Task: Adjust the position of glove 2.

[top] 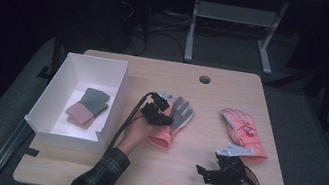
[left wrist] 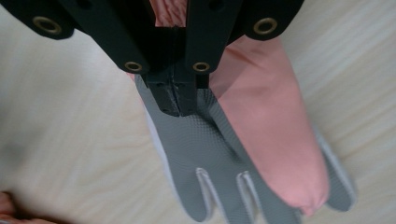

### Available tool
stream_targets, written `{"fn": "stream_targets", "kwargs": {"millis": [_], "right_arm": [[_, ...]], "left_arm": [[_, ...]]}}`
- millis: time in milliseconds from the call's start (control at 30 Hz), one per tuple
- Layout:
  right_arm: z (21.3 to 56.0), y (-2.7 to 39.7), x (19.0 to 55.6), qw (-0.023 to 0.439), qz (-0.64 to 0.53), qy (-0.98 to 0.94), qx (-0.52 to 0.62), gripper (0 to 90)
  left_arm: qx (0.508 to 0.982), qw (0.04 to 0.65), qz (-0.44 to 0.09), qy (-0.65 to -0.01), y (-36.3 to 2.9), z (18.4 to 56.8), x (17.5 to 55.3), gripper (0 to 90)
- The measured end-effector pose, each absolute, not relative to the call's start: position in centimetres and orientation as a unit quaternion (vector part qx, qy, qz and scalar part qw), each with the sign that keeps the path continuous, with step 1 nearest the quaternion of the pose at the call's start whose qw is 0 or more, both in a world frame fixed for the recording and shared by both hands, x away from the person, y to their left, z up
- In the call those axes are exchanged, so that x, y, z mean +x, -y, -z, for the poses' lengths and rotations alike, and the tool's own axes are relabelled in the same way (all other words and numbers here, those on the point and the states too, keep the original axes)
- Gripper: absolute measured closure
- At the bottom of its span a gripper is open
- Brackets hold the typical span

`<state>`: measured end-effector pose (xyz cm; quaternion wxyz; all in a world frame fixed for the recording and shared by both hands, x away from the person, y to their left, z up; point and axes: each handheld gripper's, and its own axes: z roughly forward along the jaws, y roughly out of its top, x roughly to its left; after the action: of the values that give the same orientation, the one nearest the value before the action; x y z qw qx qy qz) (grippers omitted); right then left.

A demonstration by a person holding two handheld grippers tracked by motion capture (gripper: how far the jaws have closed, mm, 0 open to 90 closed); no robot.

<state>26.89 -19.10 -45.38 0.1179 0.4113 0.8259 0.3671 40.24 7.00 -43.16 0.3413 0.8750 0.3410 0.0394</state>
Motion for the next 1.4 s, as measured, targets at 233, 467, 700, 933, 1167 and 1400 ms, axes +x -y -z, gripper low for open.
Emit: {"fn": "stream_targets", "kwargs": {"millis": [233, 467, 700, 933, 1167, 1400], "right_arm": [[45.4, 19.1, 26.9, 0.118, -0.368, -0.825, 0.412, 13.3], [45.4, 19.2, 26.9, 0.117, -0.368, -0.823, 0.416, 13.4], [45.4, 19.3, 27.0, 0.116, -0.366, -0.825, 0.414, 13.4], [45.3, 19.7, 26.8, 0.118, -0.369, -0.822, 0.417, 13.4], [45.5, 20.8, 25.8, 0.116, -0.366, -0.820, 0.424, 13.4], [45.6, 21.2, 25.7, 0.120, -0.363, -0.818, 0.431, 13.4]], "left_arm": [[0.882, 0.349, -0.009, -0.316, -5.6, 43.2, 38.5, 89.9], [0.894, 0.348, 0.017, -0.282, -4.7, 43.2, 36.7, 89.9], [0.903, 0.346, 0.043, -0.249, -3.6, 42.9, 35.0, 89.8], [0.894, 0.365, 0.015, -0.258, -6.6, 41.4, 34.8, 89.8], [0.896, 0.358, 0.010, -0.262, -9.8, 42.5, 33.0, 89.7], [0.910, 0.339, 0.035, -0.237, -9.6, 43.7, 31.7, 89.7]]}}
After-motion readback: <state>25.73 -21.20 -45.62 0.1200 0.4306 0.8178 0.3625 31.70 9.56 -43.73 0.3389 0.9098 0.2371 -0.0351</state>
